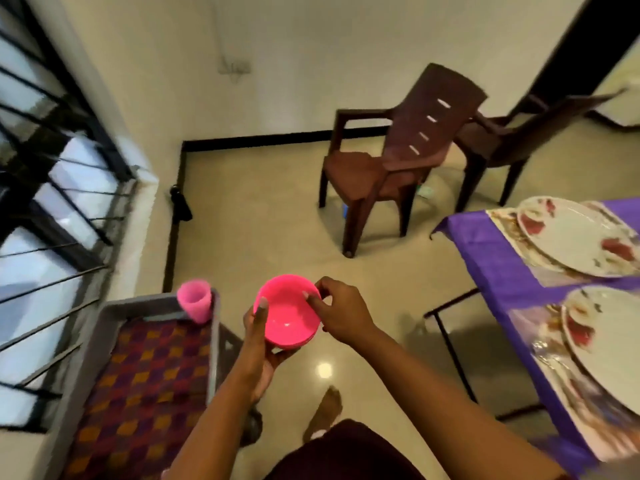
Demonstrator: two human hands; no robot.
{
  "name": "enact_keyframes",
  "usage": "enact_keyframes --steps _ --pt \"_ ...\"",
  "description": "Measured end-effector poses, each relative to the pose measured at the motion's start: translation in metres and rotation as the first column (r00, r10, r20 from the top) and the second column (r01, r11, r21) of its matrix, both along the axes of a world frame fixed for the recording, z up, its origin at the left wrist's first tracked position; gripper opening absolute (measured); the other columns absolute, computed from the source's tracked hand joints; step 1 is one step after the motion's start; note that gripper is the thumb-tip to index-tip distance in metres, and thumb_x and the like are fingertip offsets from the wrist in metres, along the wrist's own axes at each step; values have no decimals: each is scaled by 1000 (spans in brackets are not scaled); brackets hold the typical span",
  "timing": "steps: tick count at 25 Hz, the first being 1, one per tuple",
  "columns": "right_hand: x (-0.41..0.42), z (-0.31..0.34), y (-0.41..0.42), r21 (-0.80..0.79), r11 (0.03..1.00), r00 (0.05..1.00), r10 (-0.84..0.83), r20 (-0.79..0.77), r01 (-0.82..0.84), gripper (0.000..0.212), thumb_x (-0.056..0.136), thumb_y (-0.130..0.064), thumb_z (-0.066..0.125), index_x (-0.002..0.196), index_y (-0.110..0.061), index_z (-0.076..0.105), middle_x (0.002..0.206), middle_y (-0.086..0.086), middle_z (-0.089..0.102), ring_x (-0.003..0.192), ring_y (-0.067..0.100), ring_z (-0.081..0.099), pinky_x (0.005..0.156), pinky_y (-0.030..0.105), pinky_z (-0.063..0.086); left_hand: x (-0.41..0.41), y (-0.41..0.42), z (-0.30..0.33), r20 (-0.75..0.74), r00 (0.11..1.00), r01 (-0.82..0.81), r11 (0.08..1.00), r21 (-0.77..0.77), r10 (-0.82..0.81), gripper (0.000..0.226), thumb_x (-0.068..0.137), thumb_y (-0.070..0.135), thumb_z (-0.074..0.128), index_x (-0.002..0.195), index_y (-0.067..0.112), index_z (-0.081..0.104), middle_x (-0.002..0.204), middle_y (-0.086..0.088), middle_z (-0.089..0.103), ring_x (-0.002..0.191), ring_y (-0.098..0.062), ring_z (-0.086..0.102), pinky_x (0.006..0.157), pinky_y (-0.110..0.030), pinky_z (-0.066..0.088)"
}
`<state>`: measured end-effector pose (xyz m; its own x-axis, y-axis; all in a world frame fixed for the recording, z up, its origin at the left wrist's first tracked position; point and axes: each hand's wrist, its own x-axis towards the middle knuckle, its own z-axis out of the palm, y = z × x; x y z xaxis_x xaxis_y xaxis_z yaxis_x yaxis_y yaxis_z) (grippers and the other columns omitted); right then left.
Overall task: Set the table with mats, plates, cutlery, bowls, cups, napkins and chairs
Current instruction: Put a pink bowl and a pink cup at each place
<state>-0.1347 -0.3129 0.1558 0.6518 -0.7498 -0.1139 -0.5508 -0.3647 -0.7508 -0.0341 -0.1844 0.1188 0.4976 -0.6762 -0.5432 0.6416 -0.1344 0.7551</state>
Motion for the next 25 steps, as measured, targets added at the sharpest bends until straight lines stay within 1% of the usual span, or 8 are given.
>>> enact_keyframes --steps 2,5,7,15,18,21,23,25 --pt "-51 -1 -14 -92 989 989 -124 -79 117 28 96 -34 54 99 -10 69 91 3 58 79 19 55 66 31 42 -35 -27 3 -57 988 141 989 -35 -143 112 39 85 72 130 23 51 123 -20 62 109 -43 62 76 -49 57" --pt "-125 1 -46 -166 932 932 -343 -119 321 29 98 -27 50 95 -5 69 92 12 59 83 27 57 64 28 29 -94 -78 12 -68 931 356 934 -40 -358 88 65 83 55 128 21 55 121 -20 64 112 -42 60 88 -57 53" --pt "-169 1 -67 -182 889 887 -445 -124 420 29 98 -26 50 94 -4 69 93 14 59 85 30 58 65 29 31 -132 -112 16 -59 896 438 898 -37 -439 75 77 73 45 130 22 53 122 -18 64 114 -40 60 89 -59 52" --pt "-267 4 -158 -274 741 758 -649 -58 613 20 95 -19 52 107 -10 65 103 12 66 93 30 62 71 32 42 -227 -241 22 -12 800 599 799 -40 -600 62 79 71 41 120 27 56 121 -15 64 116 -36 59 94 -58 49" --pt "-295 0 -184 -282 700 717 -695 -59 655 21 95 -15 49 109 -11 65 104 11 67 92 28 64 74 33 47 -259 -269 20 25 774 633 774 -13 -632 84 66 86 54 127 29 51 128 -12 61 117 -33 59 89 -55 53" --pt "-321 -3 -206 -273 654 664 -745 -68 706 23 93 -12 50 110 -14 65 102 8 69 91 24 64 71 27 43 -283 -301 17 81 732 675 736 50 -677 104 45 95 58 129 33 47 129 -10 57 115 -34 59 79 -51 58" --pt "-332 3 -220 -213 617 620 -783 -61 758 23 95 -13 50 112 -15 66 102 5 71 91 20 65 73 26 47 -288 -328 19 109 691 713 699 57 -714 91 58 91 54 129 34 48 128 -9 56 112 -35 60 75 -49 59" --pt "-343 10 -238 -136 577 579 -815 -33 805 24 97 -17 51 116 -14 65 104 5 72 93 21 66 77 29 49 -290 -360 21 56 659 749 661 40 -750 67 78 77 47 128 33 50 123 -11 59 108 -35 62 78 -53 57"
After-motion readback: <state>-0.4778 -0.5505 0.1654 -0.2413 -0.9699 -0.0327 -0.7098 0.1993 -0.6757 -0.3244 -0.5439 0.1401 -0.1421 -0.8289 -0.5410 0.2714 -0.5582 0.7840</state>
